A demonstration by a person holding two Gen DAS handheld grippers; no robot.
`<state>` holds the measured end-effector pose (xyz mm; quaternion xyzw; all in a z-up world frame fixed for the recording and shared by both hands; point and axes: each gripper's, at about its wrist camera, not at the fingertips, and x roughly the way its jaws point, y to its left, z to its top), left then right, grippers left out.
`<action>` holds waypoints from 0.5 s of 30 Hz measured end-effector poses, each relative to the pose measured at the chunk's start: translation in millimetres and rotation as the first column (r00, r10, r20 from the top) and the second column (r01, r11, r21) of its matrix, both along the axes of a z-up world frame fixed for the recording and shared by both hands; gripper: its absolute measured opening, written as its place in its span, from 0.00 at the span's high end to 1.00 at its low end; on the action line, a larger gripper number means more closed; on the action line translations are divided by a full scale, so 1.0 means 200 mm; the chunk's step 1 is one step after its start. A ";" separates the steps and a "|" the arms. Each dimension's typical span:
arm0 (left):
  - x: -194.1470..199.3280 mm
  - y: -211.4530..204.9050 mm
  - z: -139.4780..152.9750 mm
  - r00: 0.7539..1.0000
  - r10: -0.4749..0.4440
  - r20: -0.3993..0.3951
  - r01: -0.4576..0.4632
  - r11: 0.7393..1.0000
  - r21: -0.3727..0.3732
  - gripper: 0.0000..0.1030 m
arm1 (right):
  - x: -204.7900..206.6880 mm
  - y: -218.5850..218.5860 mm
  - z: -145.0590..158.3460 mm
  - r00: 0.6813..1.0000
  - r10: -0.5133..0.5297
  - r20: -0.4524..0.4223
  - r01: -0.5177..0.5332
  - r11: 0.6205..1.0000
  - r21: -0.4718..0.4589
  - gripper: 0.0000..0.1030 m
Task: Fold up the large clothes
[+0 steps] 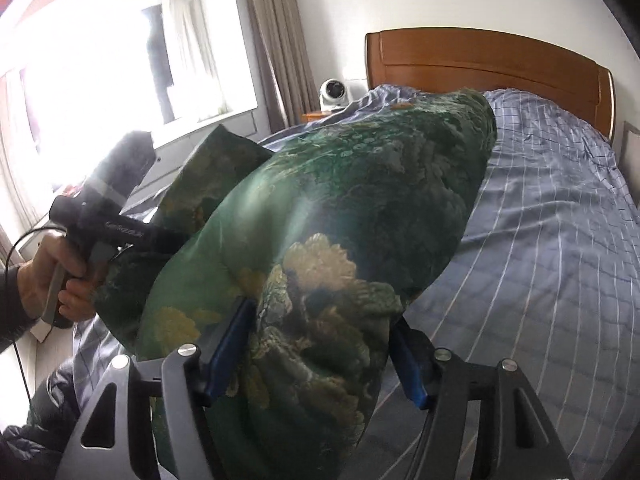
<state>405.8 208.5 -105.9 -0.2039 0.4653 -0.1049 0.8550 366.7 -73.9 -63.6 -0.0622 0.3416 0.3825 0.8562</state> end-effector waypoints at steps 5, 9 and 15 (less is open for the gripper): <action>0.22 -0.02 -0.04 1.000 0.017 0.014 -0.018 0.999 0.038 0.43 | 0.26 -0.06 -0.09 0.996 -0.016 -0.087 0.018 1.000 0.024 0.35; 0.35 0.01 -0.27 0.996 0.063 -0.057 -0.060 0.997 0.056 0.27 | 0.52 -0.15 -0.34 0.965 -0.072 -0.254 0.079 0.997 0.020 0.35; 0.21 0.13 -0.19 0.993 0.120 0.009 -0.119 0.992 -0.032 0.19 | 0.60 -0.40 -0.45 0.917 -0.176 -0.357 0.257 0.946 0.195 0.20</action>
